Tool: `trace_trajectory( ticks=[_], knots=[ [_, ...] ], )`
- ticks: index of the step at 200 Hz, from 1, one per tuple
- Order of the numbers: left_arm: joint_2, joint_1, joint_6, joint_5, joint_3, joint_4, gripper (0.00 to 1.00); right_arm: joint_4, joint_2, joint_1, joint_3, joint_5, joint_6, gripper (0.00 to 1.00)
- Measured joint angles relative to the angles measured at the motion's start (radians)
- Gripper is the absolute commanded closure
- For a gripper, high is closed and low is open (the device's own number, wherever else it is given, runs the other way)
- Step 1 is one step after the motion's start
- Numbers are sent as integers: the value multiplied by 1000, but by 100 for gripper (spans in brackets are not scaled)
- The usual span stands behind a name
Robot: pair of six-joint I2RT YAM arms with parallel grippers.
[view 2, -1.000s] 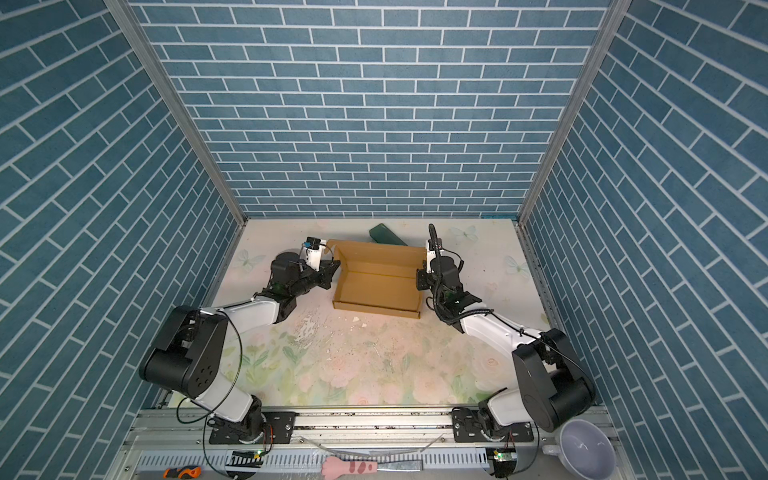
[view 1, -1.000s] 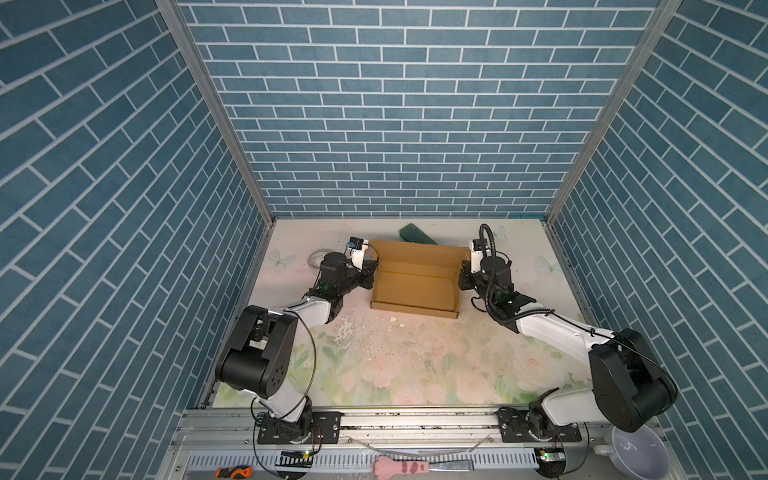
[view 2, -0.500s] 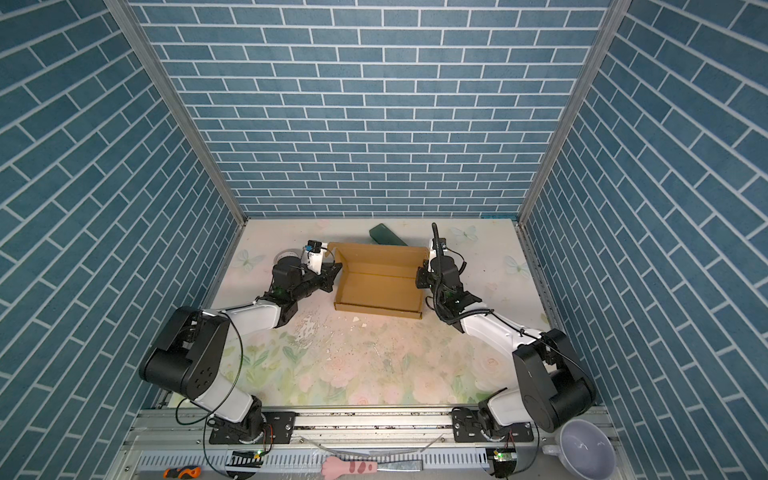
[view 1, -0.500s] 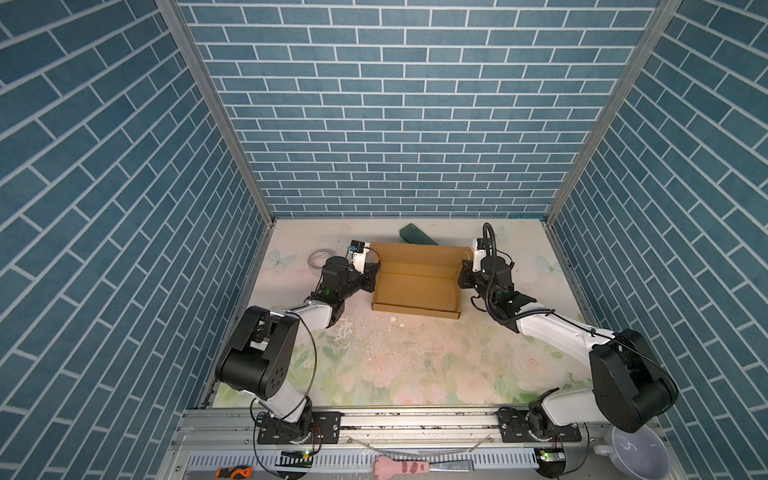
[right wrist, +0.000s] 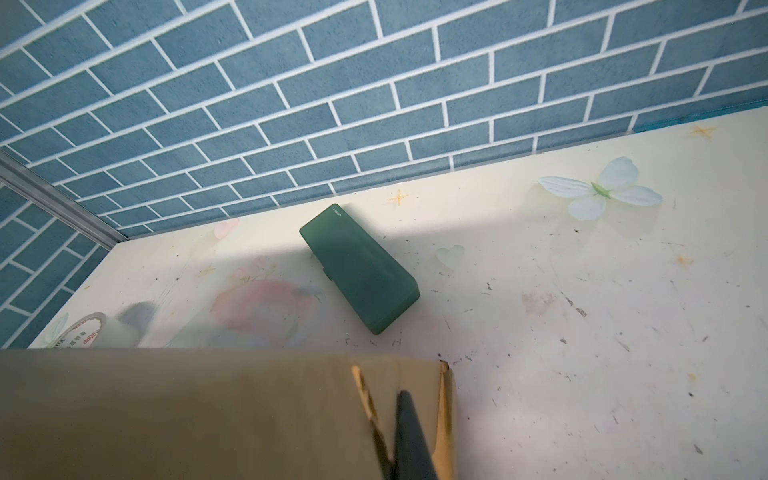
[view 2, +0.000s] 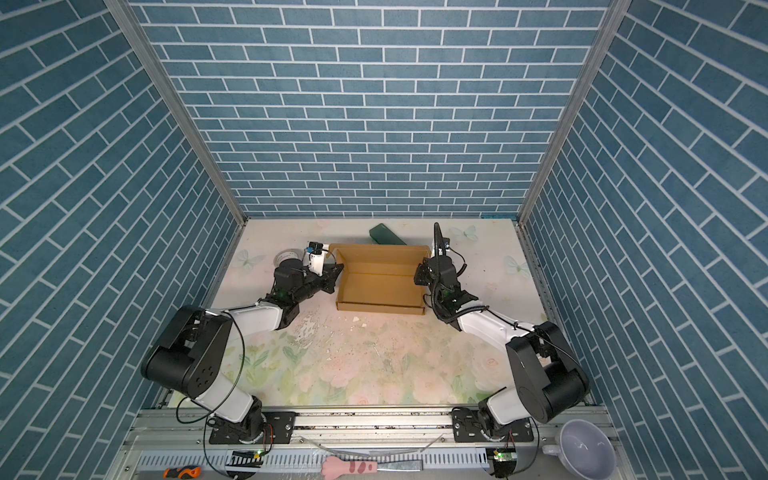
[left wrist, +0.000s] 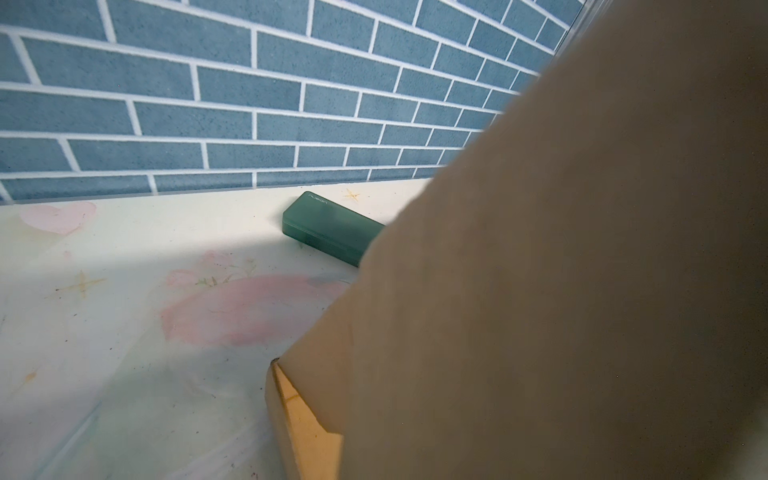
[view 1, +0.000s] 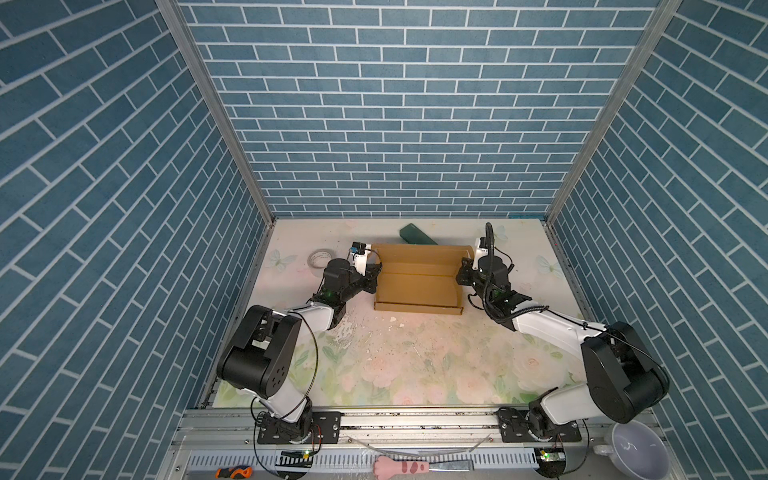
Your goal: Fold the paper box
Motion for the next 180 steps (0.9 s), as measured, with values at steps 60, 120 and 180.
trace_trajectory(
  ticks=[60, 120, 180],
  knots=[
    [-1, -5, -2, -18, -73, 95, 98, 86, -72, 8, -121, -33, -29, 100],
    [7, -40, -10, -86, -167, 250, 99, 80, -123, 8, -166, -71, -73, 96],
    [1, -65, 17, -159, -235, 302, 99, -26, -177, 26, -241, -191, -82, 82]
  ],
)
